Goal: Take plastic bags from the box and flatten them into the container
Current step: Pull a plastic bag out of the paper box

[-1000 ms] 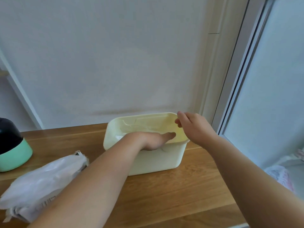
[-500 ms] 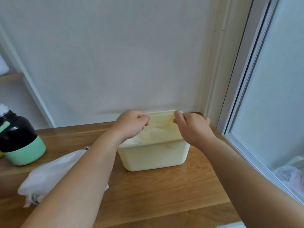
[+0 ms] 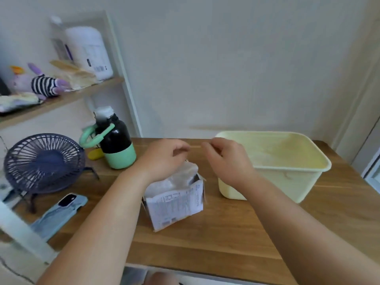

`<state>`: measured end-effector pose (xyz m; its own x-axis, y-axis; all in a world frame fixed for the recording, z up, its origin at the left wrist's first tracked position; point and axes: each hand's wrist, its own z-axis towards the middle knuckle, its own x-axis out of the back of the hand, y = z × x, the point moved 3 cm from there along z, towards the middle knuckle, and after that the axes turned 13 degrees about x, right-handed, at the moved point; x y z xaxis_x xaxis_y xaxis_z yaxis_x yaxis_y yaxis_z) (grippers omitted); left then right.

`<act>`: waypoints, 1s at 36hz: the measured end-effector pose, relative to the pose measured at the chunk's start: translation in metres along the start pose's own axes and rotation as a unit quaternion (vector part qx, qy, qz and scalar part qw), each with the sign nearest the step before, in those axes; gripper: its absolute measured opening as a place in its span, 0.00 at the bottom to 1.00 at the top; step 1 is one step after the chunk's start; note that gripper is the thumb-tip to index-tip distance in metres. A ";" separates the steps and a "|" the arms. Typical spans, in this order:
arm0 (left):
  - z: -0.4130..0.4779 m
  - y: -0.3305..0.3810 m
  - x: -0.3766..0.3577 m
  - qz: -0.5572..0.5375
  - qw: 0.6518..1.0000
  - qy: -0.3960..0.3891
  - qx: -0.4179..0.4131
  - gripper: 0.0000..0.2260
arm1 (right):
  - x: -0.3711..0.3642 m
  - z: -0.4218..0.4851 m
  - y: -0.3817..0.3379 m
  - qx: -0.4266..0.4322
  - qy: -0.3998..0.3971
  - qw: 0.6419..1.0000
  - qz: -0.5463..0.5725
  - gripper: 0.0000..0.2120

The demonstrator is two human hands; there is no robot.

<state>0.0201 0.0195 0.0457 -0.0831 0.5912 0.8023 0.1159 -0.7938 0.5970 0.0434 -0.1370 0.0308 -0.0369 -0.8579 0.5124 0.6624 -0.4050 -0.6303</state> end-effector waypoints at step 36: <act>0.012 -0.025 0.010 -0.018 0.998 0.048 -0.039 0.05 | -0.053 0.005 0.014 -0.071 -0.188 0.979 0.040 0.08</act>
<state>0.0280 0.0467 0.0384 -0.1798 0.6070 0.7741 0.0336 -0.7827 0.6215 0.0584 -0.0959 -0.0018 0.3067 -0.7220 0.6203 0.5409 -0.4040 -0.7377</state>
